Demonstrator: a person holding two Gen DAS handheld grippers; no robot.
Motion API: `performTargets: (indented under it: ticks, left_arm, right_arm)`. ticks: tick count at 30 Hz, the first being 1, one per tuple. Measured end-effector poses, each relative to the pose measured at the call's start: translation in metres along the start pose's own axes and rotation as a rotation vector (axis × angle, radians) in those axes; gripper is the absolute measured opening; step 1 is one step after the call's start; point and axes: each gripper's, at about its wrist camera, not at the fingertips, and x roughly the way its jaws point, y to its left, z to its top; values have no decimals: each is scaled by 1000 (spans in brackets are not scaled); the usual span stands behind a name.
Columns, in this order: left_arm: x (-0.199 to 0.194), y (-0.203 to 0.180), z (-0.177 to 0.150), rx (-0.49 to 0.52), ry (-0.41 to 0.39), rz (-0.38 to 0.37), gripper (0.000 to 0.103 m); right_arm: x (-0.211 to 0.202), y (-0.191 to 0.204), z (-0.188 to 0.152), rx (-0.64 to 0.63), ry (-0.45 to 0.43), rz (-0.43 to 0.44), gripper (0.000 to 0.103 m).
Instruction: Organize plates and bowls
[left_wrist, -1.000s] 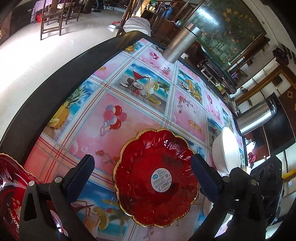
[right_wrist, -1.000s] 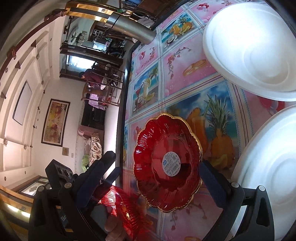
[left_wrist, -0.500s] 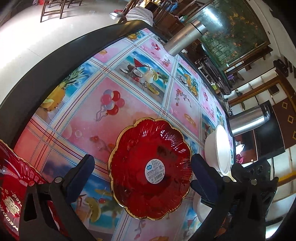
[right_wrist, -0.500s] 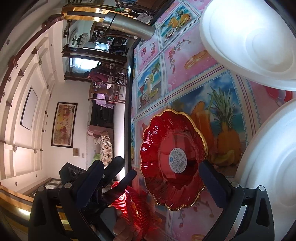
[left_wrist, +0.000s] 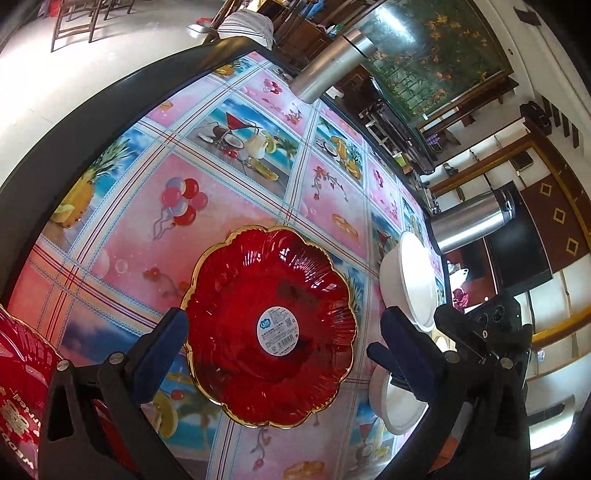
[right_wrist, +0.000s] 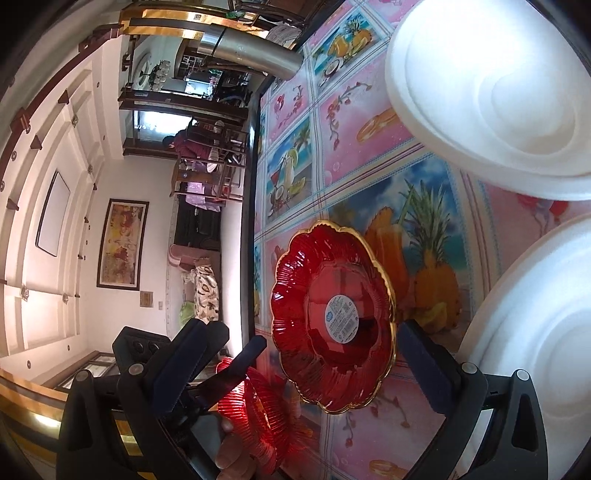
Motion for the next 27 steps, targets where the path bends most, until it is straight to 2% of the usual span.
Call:
performTargets:
  ticks: [4, 7, 12, 21, 27]
  left_arm:
    - [10, 0, -1, 12, 34, 35, 103]
    - [10, 0, -1, 16, 28, 59, 103]
    - [8, 1, -1, 13, 28, 44, 103]
    - [13, 5, -1, 11, 13, 130, 103]
    - [13, 5, -2, 27, 2, 126, 101]
  right_arm:
    - [2, -2, 3, 9, 13, -17, 102]
    - [13, -4, 1, 9, 36, -44, 102]
    - [24, -10, -4, 16, 48, -67, 102]
    - [29, -17, -4, 35, 48, -76, 97]
    - [27, -24, -2, 44, 48, -72, 85]
